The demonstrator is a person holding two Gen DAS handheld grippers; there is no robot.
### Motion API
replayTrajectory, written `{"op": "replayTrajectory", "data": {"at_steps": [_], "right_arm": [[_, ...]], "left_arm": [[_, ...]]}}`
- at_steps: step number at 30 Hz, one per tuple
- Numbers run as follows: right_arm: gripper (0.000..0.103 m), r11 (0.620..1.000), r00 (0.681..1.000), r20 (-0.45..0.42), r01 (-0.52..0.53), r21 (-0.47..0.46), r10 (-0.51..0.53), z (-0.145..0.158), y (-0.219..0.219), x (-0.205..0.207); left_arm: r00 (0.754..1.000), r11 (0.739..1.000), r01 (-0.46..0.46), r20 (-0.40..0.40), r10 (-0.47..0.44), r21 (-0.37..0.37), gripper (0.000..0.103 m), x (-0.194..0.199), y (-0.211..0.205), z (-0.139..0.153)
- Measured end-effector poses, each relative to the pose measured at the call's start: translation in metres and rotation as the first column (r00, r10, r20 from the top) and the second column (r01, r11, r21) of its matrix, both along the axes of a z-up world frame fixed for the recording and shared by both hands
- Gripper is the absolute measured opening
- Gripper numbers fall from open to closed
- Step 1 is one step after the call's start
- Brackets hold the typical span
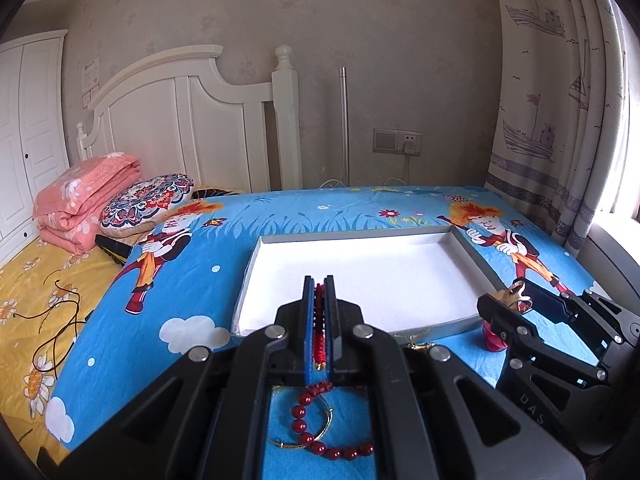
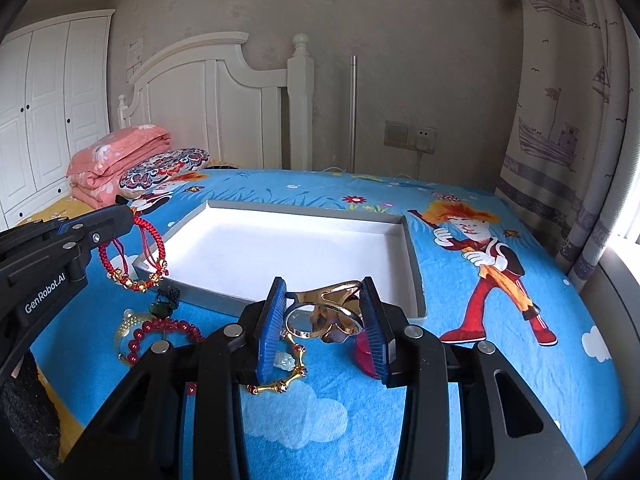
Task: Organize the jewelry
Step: 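Carry both items into the grey tray and open both tools to release them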
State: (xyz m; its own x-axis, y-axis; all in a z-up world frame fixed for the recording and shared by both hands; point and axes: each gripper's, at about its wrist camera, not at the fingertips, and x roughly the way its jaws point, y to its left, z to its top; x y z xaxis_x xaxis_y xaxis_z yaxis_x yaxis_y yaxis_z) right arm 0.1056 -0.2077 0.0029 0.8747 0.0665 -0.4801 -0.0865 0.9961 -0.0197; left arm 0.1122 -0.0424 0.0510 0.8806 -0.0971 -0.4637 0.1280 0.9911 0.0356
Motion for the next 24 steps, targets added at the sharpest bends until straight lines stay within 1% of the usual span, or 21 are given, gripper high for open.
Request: {"op": "replayTrajectory", "data": {"at_steps": [4,8,11,14,18,21,24], "right_arm": [[0.037,1.0,1.0,0.006,0.004,-0.016,-0.004,0.007,-0.001,0.02],[0.037,1.0,1.0,0.001,0.006,-0.023,-0.006,0.012,-0.002,0.045],[0.037,1.0,1.0,-0.027,0.005,-0.01,-0.006,0.013,-0.005,0.07],[0.037,1.0,0.998,-0.061,0.017,-0.001,-0.017,0.01,-0.01,0.093],[0.037,1.0,0.993,-0.111,0.03,0.002,-0.03,0.001,-0.012,0.12],[0.037,0.999,0.99,-0.137,0.035,-0.012,-0.036,-0.006,-0.009,0.135],[0.038,0.999,0.985,-0.167,0.042,-0.015,-0.044,-0.014,-0.01,0.146]], "left_arm": [[1.0,1.0,-0.006,-0.013,0.006,-0.003,0.004,0.021,-0.002,0.004],[1.0,1.0,-0.007,-0.003,0.007,0.007,0.004,0.047,-0.007,0.015],[1.0,1.0,-0.008,0.005,0.008,0.014,0.004,0.071,-0.011,0.028],[1.0,1.0,-0.017,-0.004,0.017,0.015,0.004,0.095,-0.014,0.033],[0.998,0.998,-0.049,-0.037,0.05,0.031,0.004,0.129,-0.019,0.024],[0.994,0.997,-0.067,-0.088,0.069,0.029,0.004,0.153,-0.021,0.009],[0.988,0.997,-0.079,-0.128,0.082,0.024,0.004,0.167,-0.019,-0.007]]}}
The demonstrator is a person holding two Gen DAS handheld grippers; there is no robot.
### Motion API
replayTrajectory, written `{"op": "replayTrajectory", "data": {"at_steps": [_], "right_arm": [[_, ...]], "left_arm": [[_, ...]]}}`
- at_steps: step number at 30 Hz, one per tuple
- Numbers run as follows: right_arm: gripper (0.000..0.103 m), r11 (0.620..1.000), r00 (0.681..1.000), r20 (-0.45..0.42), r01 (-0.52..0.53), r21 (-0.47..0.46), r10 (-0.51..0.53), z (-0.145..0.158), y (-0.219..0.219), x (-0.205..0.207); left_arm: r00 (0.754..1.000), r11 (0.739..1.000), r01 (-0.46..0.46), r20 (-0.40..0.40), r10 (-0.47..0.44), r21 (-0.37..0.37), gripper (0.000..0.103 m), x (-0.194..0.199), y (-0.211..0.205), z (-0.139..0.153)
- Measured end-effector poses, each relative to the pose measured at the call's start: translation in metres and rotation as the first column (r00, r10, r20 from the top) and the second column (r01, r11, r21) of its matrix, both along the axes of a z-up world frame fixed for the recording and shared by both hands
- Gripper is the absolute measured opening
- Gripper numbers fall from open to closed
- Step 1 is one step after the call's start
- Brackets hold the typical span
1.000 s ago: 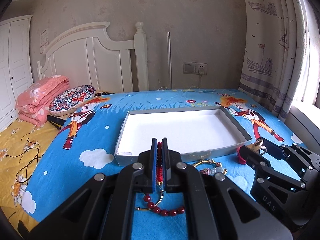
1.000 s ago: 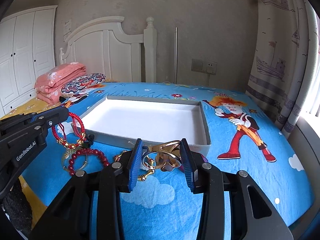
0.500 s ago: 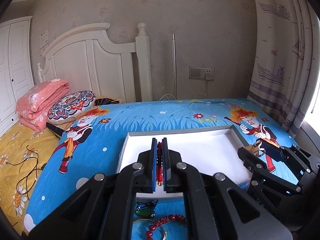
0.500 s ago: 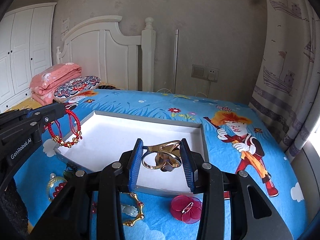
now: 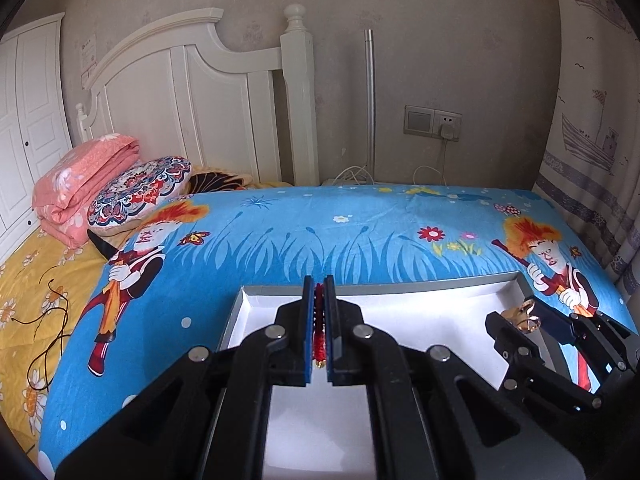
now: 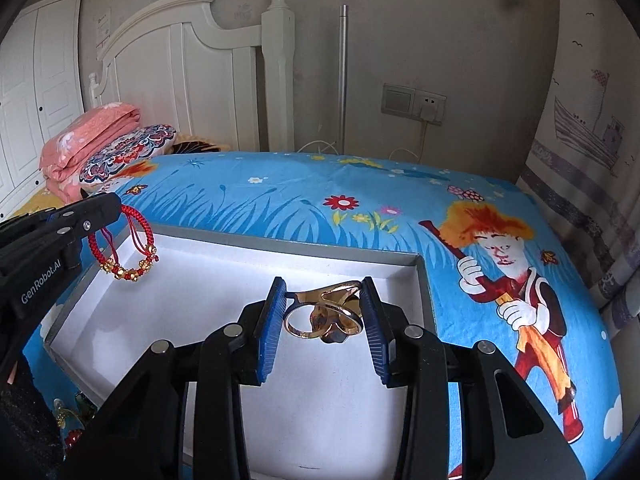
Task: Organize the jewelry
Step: 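Carry both items into the grey tray and open both tools to release them, then withdraw both tools from the tray back toward the remaining jewelry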
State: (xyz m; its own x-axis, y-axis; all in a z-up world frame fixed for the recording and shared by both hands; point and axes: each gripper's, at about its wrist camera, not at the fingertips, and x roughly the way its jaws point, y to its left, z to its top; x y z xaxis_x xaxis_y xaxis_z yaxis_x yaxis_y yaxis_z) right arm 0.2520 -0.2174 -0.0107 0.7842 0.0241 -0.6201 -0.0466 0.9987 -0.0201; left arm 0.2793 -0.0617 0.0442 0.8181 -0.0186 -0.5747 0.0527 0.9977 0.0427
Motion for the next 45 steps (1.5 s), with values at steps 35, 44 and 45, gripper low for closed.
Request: {"op": "replayTrajectory", "data": {"at_steps": [35,44,45], "right_arm": [[0.06,0.994,1.0,0.013,0.023,0.11,-0.025,-0.009,-0.054,-0.149],[0.06,0.994,0.999,-0.046,0.027,0.108,-0.022,-0.04,-0.045,-0.168],[0.06,0.994,0.999,-0.05,0.027,0.106,-0.022,-0.042,-0.044,-0.169]], "left_arm": [[1.0,0.997,-0.023,-0.021,0.022,-0.078,0.086,-0.145,0.056,-0.034],[1.0,0.999,0.017,-0.012,-0.017,-0.028,0.088,-0.182,0.051,-0.067],[1.0,0.999,0.024,-0.013,-0.024,-0.025,0.088,-0.184,0.049,-0.069]]}}
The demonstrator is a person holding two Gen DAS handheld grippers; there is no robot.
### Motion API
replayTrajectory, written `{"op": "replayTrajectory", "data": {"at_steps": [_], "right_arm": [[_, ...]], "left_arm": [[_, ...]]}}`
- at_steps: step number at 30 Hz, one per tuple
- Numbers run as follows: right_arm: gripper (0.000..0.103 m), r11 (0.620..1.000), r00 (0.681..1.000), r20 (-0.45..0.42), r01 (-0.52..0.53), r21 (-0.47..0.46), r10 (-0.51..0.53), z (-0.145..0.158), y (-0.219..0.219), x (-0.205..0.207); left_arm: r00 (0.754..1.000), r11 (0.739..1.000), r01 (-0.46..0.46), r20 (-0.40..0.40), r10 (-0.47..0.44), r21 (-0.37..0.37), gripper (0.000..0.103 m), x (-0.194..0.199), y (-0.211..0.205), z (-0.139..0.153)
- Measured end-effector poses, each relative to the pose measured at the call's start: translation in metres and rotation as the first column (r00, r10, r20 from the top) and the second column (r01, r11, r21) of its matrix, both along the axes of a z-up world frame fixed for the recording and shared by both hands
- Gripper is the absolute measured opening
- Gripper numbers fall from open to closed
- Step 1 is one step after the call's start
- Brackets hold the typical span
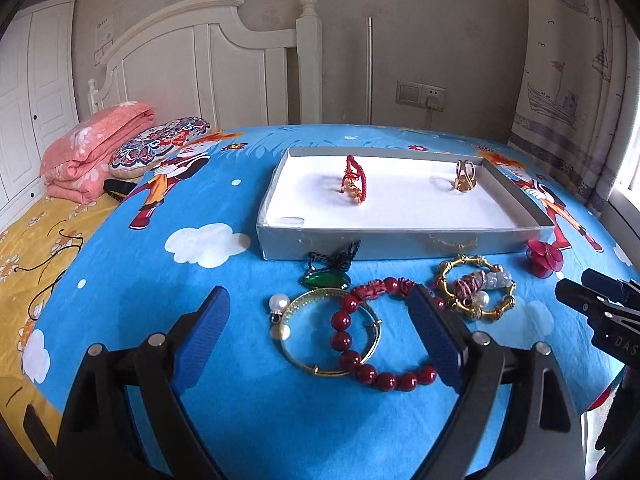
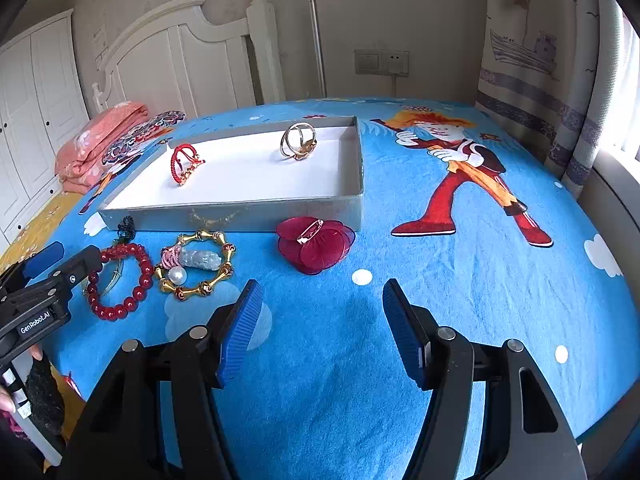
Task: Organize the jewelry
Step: 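Withdraw both tools from the tray back toward the remaining jewelry, then grasp the dark red bead bracelet with the left tool while the right tool grasps the red flower brooch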
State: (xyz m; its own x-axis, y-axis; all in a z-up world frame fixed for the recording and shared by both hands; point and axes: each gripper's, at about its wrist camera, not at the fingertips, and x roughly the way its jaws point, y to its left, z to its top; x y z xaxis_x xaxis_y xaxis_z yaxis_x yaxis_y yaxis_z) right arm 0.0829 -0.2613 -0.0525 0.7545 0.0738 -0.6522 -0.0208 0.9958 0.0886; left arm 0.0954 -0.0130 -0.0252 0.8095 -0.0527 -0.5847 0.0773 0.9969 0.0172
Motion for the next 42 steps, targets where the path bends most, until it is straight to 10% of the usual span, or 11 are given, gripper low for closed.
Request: {"op": "replayTrajectory", "data": {"at_steps": [17,26,42], "right_arm": [[0.061,0.999,1.0,0.018,-0.017,-0.047,0.018,-0.01,0.013,-0.01],[0.061,0.998,0.999,0.026,-0.026,-0.055,0.028,-0.011,0.016,-0.01],[0.062,0.998,0.999,0.029,-0.026,-0.054,0.028,-0.009,0.017,-0.008]], "left_arm": [[1.0,0.999,-0.001,-0.012,0.0,-0.048,0.086,0.001,0.011,-0.016],[0.999,0.999,0.018,-0.043,-0.02,-0.037,0.051,0.012,0.01,-0.014],[0.99,0.991,0.102,-0.108,-0.093,0.089,0.032,0.028,-0.016,-0.02]]}}
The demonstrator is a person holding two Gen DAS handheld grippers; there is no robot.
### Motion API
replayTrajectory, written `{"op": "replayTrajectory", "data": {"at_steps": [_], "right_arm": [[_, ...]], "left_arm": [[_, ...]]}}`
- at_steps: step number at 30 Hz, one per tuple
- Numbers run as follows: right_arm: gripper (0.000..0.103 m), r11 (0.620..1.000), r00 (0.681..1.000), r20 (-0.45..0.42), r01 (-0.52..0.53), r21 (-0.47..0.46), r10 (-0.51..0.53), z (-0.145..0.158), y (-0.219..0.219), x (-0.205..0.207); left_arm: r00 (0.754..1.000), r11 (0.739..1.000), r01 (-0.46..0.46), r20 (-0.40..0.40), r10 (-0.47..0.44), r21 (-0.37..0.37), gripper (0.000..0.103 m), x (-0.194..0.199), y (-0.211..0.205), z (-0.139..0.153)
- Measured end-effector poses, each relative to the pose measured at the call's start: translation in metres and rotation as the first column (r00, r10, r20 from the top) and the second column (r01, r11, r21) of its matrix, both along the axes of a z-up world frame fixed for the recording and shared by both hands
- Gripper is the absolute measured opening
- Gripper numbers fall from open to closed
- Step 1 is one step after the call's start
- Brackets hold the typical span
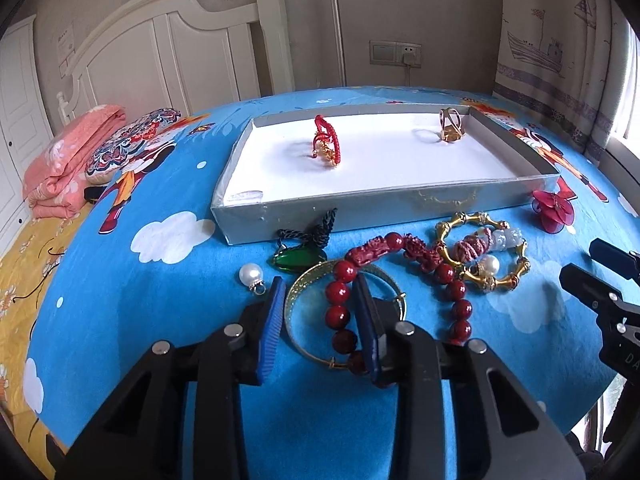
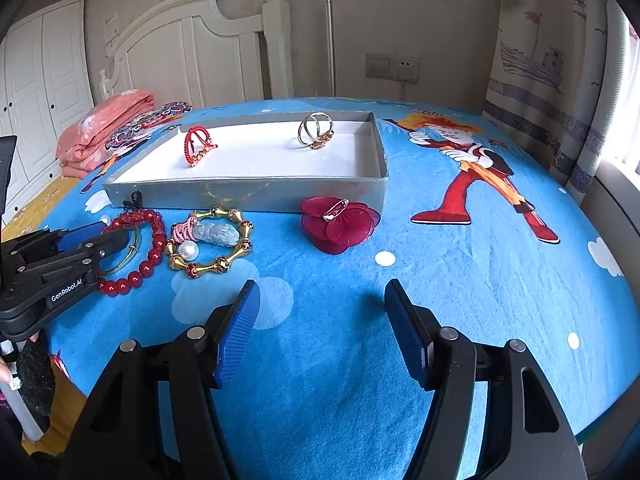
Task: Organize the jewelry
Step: 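Grasp the dark red bead bracelet with the left tool while the right tool grasps the red flower brooch, then carry the bead bracelet and flower brooch into the tray and release both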
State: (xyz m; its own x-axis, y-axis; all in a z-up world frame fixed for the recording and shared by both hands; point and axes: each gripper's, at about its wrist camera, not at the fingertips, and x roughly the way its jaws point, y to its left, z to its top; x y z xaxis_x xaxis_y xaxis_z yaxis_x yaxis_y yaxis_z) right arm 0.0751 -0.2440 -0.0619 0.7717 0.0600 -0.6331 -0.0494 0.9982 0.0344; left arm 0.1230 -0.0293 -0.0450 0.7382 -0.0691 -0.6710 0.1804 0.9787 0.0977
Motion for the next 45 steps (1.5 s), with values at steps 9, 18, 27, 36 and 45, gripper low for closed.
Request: {"op": "replayTrajectory", "data": {"at_steps": [9,18,27,36,45], "right_arm": [[0.062,1.0,1.0,0.007,0.0,0.015,0.0,0.003,0.0,0.009],[0.064,0.999,0.993,-0.109,-0.041,0.006,0.041,0.006,-0.014,0.046],[0.064,0.997,0.99,-0.132,-0.047,-0.062,0.039,0.012,-0.01,0.065],[0.046,0.994,0.999,-0.032,-0.039,-0.099,0.036,0.019,-0.001,0.047],[0.046,1.0,0.999,0.044,0.001,-0.021,0.0,0.019,0.006,0.009]], "left_arm": [[0.999,0.998,-0.027,0.037,0.029,-0.06,0.012,-0.008,0.008,0.002],[0.995,0.991,0.011,0.105,0.003,-0.131,0.011,-0.021,0.008,0.024],[0.994,0.991,0.03,0.11,-0.015,-0.132,0.011,-0.026,0.001,0.025],[0.992,0.991,0.023,0.125,-0.007,-0.131,0.011,-0.029,-0.001,0.03],[0.987,0.989,-0.011,0.159,0.035,-0.144,0.011,-0.038,-0.003,0.036]]}}
